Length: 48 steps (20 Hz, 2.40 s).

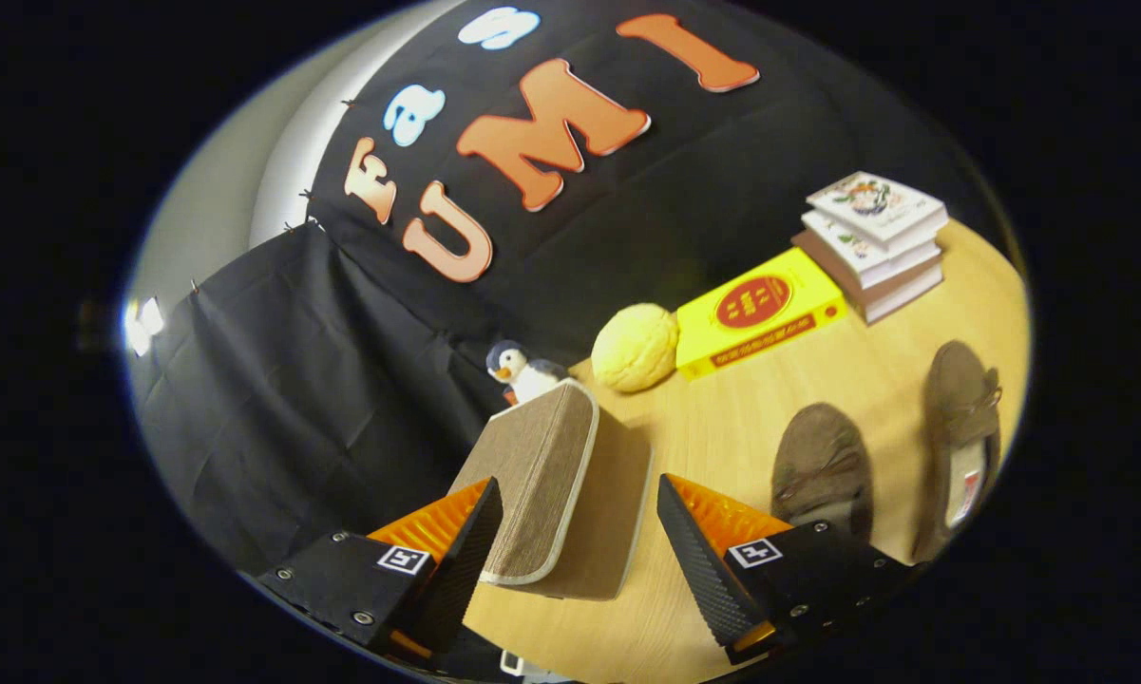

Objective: Open the storage box then place both shoes into the box .Put the left shoe in first, then the right shoe, with the right side of both shoes facing outward in a uniform manner.

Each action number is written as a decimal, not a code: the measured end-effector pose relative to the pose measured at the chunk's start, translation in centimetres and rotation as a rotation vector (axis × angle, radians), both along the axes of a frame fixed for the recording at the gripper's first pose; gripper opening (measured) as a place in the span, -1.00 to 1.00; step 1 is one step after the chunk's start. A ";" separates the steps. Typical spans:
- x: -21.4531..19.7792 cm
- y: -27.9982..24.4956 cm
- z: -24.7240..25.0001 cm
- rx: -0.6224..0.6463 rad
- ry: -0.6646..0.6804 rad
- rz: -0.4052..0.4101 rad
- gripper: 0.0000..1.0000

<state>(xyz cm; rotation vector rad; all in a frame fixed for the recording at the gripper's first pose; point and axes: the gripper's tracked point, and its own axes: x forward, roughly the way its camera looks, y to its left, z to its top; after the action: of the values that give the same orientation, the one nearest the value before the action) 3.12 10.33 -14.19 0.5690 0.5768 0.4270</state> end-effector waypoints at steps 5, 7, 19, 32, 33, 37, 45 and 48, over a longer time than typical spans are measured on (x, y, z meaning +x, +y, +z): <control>0.7 3.8 -2.0 0.256 0.166 0.114 0.95; 0.2 4.8 -2.5 0.370 0.219 0.179 0.96; 1.3 7.9 -4.6 0.553 0.302 0.304 0.95; 0.7 7.7 -2.7 0.568 0.252 0.325 0.80; 0.9 7.5 -2.3 0.561 0.227 0.311 0.73; 1.5 7.9 0.9 0.626 0.139 0.282 -0.15; 1.1 9.3 0.2 0.475 0.126 0.228 -0.99; 1.2 10.2 3.2 0.490 0.075 0.226 -0.99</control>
<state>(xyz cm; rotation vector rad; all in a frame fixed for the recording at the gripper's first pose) 4.30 20.50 -11.04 0.9959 0.6134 0.7732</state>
